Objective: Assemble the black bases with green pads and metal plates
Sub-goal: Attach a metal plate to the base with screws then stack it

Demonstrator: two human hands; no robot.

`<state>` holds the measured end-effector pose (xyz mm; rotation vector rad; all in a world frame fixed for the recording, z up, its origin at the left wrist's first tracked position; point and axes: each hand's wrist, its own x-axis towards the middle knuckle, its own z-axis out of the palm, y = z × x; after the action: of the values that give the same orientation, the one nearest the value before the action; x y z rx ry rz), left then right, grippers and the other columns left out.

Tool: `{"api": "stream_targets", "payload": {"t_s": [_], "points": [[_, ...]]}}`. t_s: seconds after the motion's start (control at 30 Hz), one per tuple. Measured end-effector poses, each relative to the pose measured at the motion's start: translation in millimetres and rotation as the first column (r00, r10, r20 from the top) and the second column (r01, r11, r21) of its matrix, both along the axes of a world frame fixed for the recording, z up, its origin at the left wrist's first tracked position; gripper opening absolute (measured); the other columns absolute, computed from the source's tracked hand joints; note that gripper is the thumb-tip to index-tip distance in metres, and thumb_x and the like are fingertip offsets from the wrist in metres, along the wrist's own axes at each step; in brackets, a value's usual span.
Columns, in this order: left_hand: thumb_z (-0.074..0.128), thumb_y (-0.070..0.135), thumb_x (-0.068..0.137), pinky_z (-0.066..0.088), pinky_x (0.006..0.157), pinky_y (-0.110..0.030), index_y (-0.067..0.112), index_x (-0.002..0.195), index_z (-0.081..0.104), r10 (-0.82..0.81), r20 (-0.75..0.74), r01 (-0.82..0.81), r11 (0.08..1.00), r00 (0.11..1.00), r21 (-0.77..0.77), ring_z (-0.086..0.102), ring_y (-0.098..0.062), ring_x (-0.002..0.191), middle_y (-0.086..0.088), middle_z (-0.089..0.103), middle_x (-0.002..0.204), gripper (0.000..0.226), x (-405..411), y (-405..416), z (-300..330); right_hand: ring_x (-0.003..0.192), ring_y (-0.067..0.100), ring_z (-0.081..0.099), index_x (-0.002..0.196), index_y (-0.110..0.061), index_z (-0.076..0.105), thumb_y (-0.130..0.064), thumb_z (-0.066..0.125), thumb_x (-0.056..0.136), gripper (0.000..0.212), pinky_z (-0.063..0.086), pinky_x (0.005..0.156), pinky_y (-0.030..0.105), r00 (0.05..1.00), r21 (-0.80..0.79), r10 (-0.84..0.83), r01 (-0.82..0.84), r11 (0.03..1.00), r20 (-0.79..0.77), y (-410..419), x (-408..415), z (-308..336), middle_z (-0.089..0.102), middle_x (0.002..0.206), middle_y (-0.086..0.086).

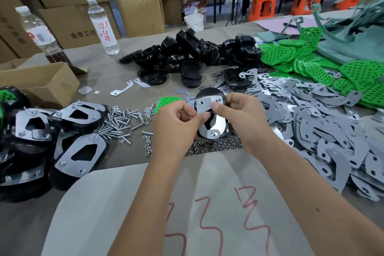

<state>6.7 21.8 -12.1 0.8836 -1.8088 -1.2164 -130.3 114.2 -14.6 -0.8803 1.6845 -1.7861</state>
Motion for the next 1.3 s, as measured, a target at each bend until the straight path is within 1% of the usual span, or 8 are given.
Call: {"api": "stream_targets", "payload": {"t_s": [0.27,0.47,0.67,0.73,0.87,0.93,1.1,1.3], "points": [[0.095,0.052,0.062,0.037,0.048,-0.029,0.017,0.053,0.051,0.167,0.057,-0.164,0.985,0.984,-0.059,0.035,-0.015,0.045,0.009,0.042,0.045,0.057,5.6,-3.3,2.9,0.071,0.029,0.064,0.09,-0.004,0.07,-0.024,0.075,0.09,0.02,0.048,0.063,0.034,0.991,-0.089,0.123,-0.119,0.989,0.046,1.7,1.9,2.8,0.073,0.085,0.026],[0.092,0.025,0.07,0.054,0.075,-0.044,0.015,0.107,0.076,-0.093,-0.152,0.152,0.885,0.984,0.439,0.072,-0.024,0.081,-0.017,0.076,0.099,0.042,6.9,0.8,12.3,0.079,0.031,0.071,0.099,-0.006,0.073,-0.029,0.074,0.09,0.026,0.054,0.07,0.043,0.978,-0.102,0.202,-0.197,0.975,0.042,2.6,3.2,2.1,0.075,0.096,0.025],[0.081,0.014,0.086,0.06,0.085,-0.052,0.007,0.093,0.075,0.03,-0.281,0.106,0.884,0.959,0.456,0.073,-0.031,0.085,-0.02,0.077,0.097,0.012,4.6,-0.8,13.9,0.093,0.037,0.07,0.113,-0.013,0.075,-0.031,0.069,0.095,0.026,0.058,0.067,0.042,0.972,-0.109,0.225,-0.216,0.97,0.072,-0.6,4.6,4.6,0.075,0.109,0.019],[0.08,0.015,0.088,0.06,0.082,-0.054,0.011,0.089,0.071,0.125,-0.31,0.048,0.868,0.943,0.494,0.072,-0.029,0.081,-0.017,0.077,0.092,0.01,6.1,-6.2,12.7,0.09,0.027,0.073,0.105,-0.016,0.075,-0.023,0.073,0.095,0.012,0.062,0.07,0.042,0.986,-0.06,0.154,-0.158,0.986,-0.066,1.6,-0.1,6.1,0.076,0.099,0.004],[0.078,0.015,0.091,0.062,0.08,-0.046,0.013,0.097,0.065,0.269,-0.304,-0.061,0.832,0.914,0.551,0.073,-0.021,0.079,-0.004,0.078,0.088,0.014,10.5,-18.9,6.4,0.081,0.005,0.058,0.08,-0.031,0.075,-0.03,0.086,0.082,0.011,0.046,0.072,0.028,0.621,0.355,0.312,-0.058,0.933,-0.719,7.0,-9.9,2.2,0.066,0.081,-0.014],[0.079,0.016,0.09,0.064,0.074,-0.041,0.014,0.097,0.066,0.281,-0.284,-0.082,0.827,0.917,0.556,0.074,-0.021,0.077,-0.003,0.078,0.086,0.015,11.8,-21.9,4.4,0.082,-0.003,0.051,0.08,-0.035,0.074,-0.035,0.087,0.081,0.013,0.04,0.071,0.024,0.516,0.484,0.445,-0.066,0.873,-0.732,5.8,-6.3,4.1,0.06,0.084,-0.015],[0.079,0.018,0.089,0.062,0.07,-0.039,0.017,0.09,0.064,0.245,-0.27,-0.073,0.851,0.931,0.52,0.072,-0.018,0.068,0.0,0.077,0.079,0.015,11.5,-20.2,3.7,0.082,-0.016,0.049,0.074,-0.04,0.065,-0.032,0.087,0.082,0.025,0.034,0.062,0.01,0.511,0.515,0.474,-0.068,0.854,-0.718,6.4,-5.2,6.6,0.055,0.08,-0.018],[0.075,0.015,0.09,0.055,0.05,-0.026,0.017,0.089,0.067,0.248,-0.281,-0.05,0.826,0.927,0.562,0.07,-0.014,0.059,0.001,0.076,0.073,0.009,12.5,-17.0,7.0,0.083,0.002,0.054,0.08,-0.031,0.067,-0.026,0.079,0.089,0.017,0.037,0.071,0.023,0.482,0.528,0.474,-0.029,0.849,-0.737,6.3,0.9,6.8,0.055,0.086,-0.017]]}}
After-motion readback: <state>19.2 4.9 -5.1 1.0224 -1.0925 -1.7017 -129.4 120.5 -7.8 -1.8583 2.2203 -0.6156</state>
